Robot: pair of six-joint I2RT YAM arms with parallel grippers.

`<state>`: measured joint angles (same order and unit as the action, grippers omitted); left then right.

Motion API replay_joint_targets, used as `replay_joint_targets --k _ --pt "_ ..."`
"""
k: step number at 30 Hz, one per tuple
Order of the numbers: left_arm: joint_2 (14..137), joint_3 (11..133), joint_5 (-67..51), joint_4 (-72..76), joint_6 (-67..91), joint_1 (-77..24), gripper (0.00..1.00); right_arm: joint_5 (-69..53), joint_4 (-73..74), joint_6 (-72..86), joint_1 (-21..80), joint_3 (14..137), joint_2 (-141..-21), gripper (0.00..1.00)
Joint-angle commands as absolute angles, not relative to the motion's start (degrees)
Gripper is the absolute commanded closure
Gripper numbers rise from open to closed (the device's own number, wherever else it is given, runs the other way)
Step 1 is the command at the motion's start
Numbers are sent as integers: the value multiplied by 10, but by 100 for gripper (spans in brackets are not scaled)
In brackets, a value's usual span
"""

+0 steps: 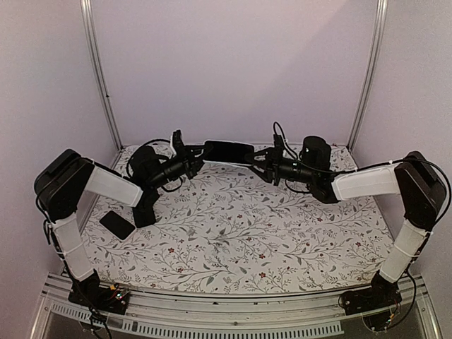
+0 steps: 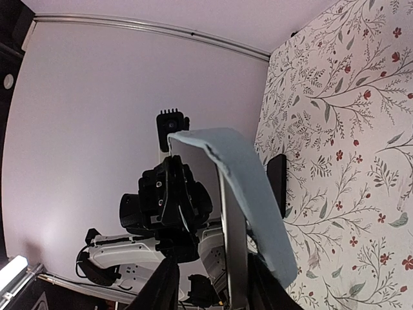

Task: Take the phone out of the phone case
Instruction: Remove the phone case from the phone.

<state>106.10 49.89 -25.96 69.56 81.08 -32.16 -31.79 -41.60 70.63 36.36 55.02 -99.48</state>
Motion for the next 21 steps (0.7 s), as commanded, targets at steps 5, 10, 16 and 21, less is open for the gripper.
replay_joint_targets --k 5,10,16,21 --pt "1054 530 -388 780 856 -405 100 -315 -454 711 386 584 -1031 72" --pt "1050 526 -387 766 845 -403 100 -314 -458 711 386 582 -1028 80" --pt "1045 520 -384 730 823 -389 91 -312 -458 712 387 566 -1027 89" --pt "1037 524 -387 688 793 -370 66 -308 -459 713 386 553 -1026 91"
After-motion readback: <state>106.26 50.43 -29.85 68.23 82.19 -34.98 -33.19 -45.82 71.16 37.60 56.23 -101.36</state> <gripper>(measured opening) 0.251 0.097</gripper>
